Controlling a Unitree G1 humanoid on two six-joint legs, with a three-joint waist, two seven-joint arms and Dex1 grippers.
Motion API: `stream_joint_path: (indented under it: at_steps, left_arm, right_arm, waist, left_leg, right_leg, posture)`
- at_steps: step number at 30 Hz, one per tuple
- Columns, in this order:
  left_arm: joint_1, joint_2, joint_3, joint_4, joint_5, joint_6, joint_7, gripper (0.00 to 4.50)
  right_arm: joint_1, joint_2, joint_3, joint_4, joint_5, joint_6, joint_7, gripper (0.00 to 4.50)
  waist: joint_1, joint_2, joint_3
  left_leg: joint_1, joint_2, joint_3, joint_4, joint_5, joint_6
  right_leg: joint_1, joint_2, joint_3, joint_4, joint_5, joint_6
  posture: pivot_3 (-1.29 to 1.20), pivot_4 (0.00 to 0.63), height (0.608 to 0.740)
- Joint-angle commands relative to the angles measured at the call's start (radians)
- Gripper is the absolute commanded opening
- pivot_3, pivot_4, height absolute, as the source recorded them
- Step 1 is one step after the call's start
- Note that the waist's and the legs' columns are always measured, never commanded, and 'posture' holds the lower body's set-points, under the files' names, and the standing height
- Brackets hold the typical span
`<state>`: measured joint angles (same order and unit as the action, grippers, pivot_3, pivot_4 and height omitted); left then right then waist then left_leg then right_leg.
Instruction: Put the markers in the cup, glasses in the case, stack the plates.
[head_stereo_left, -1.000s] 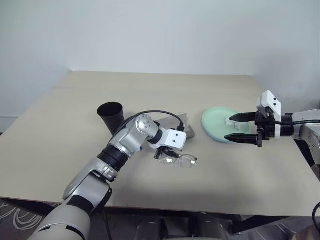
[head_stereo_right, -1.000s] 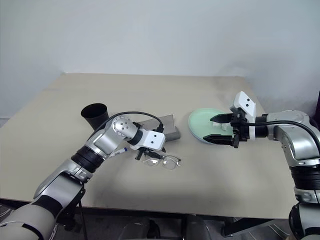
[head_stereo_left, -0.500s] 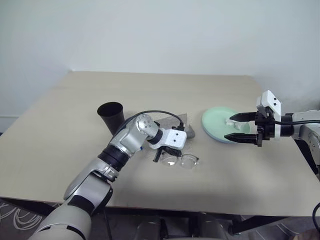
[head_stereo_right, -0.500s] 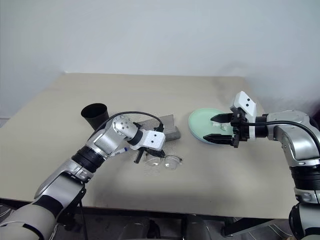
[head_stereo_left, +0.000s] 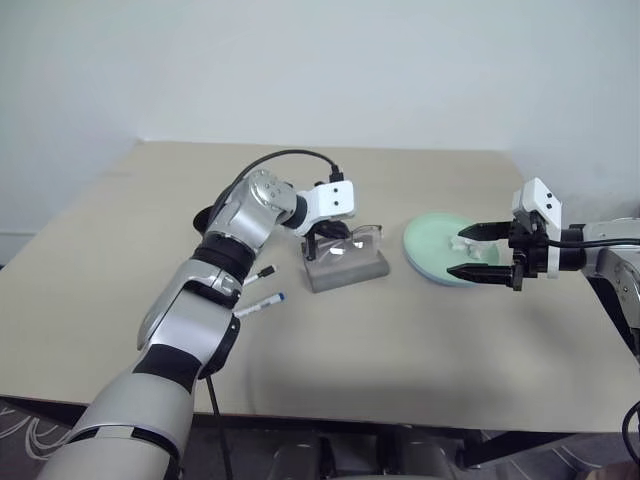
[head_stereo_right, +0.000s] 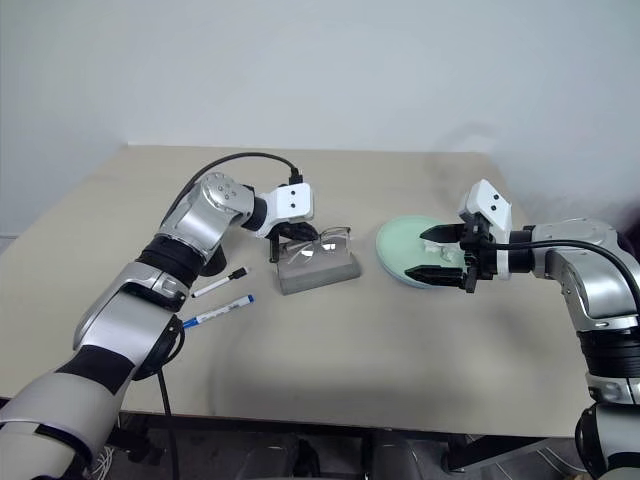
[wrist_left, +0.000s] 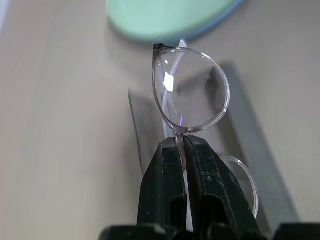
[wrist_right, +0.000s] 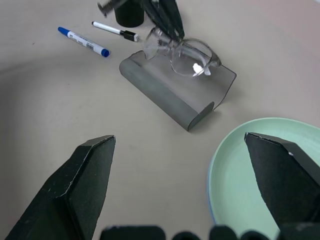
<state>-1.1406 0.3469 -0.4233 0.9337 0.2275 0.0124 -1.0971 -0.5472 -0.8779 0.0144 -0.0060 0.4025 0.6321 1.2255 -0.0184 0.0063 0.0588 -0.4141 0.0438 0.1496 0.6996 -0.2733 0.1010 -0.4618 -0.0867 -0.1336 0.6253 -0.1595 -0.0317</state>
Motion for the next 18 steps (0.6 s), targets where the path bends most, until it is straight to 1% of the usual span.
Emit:
stream_joint_path:
  at_steps: [1,9,18]
  left_arm:
    - [-0.032,-0.016,-0.006,0.041,0.047,-0.028,0.076,0.04]
    - [-0.014,-0.067,0.008,0.135,0.095,-0.042,0.213,0.04]
    - [0.009,-0.095,0.017,0.145,0.09,-0.048,0.209,0.04]
  right_arm:
    - [-0.03,-0.002,-0.023,-0.015,0.016,-0.006,-0.004,4.5]
    - [-0.022,0.0,-0.025,-0.029,0.02,0.0,-0.011,4.5]
    - [-0.021,0.004,-0.023,-0.03,0.019,-0.002,-0.017,4.5]
  waist:
    - [0.0,0.0,0.0]
    - [-0.001,-0.001,0.001]
    - [-0.001,-0.001,0.001]
  left_leg:
    - [0.0,0.0,0.0,0.0,0.0,0.0]
    - [0.0,-0.001,0.001,0.002,-0.003,0.004]
    - [0.0,-0.001,0.001,0.002,-0.003,0.004]
  right_leg:
    - [0.0,0.0,0.0,0.0,0.0,0.0]
    - [0.0,-0.001,0.002,-0.001,0.002,0.003]
    - [0.0,-0.001,0.001,-0.001,0.002,0.003]
  posture:
    - [0.0,0.0,0.732]
    - [0.0,0.0,0.732]
    - [0.0,0.0,0.732]
